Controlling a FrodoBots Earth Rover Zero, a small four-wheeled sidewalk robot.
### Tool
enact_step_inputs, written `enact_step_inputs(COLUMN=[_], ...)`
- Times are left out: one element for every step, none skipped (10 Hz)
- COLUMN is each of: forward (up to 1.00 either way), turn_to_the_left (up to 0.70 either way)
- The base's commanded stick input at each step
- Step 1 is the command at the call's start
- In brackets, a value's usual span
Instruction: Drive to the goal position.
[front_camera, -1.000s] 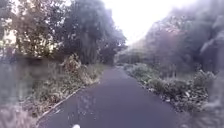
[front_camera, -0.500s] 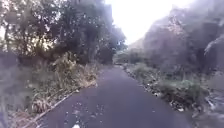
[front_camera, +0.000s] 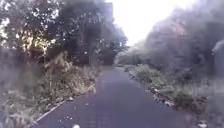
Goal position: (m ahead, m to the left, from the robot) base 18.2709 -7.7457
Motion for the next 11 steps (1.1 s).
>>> enact_step_inputs(forward=[0.7, 0.7, 0.7, 0.7, 0.7, 0.7, 0.7, 0.7, 0.7, 0.7, 0.7], turn_to_the_left=[0.0, 0.0, 0.0, 0.0, 0.0, -0.05, -0.09, -0.13, -0.14, -0.14, -0.08])
